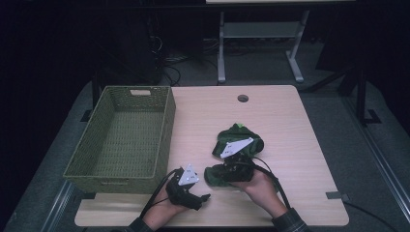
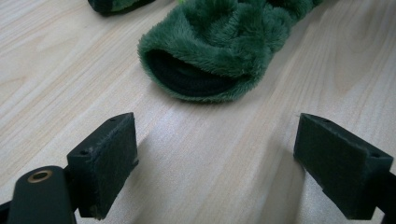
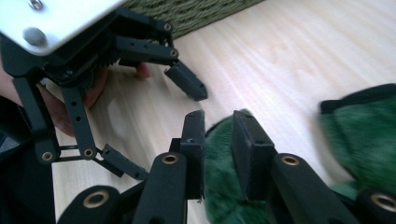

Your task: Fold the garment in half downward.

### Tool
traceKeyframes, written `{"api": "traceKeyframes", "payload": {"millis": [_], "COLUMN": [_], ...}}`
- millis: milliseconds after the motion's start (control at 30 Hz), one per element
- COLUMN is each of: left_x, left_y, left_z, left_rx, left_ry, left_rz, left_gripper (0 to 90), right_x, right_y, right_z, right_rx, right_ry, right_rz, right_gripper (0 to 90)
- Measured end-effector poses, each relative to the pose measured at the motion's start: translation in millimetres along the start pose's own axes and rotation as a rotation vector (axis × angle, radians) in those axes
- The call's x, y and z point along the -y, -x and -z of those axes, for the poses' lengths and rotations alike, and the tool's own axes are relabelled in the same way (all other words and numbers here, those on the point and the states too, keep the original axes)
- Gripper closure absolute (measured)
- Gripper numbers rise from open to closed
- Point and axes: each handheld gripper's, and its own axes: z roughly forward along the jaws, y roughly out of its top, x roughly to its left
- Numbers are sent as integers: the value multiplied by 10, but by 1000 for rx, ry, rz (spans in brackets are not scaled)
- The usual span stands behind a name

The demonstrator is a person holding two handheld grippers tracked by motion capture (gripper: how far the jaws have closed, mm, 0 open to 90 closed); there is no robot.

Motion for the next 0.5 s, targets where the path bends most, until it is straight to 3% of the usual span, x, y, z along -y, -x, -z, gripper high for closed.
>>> {"api": "traceKeyframes", "payload": {"millis": [233,300,333,500], "left_x": [0,0,0,-2], "left_y": [8,7,7,6], "left_z": [4,4,4,3], "left_rx": [-7,-7,-7,-5], "left_ry": [-5,-6,-6,-6], "left_rz": [0,-2,-2,-4], "left_gripper": [126,125,125,125], "right_x": [28,78,100,108], "right_y": [-61,-89,-91,-105], "right_z": [-312,-434,-462,-450], "right_rx": [33,84,92,84], "right_ry": [-82,-132,-135,-125], "right_rz": [40,87,106,109], "right_gripper": [751,781,802,877]}}
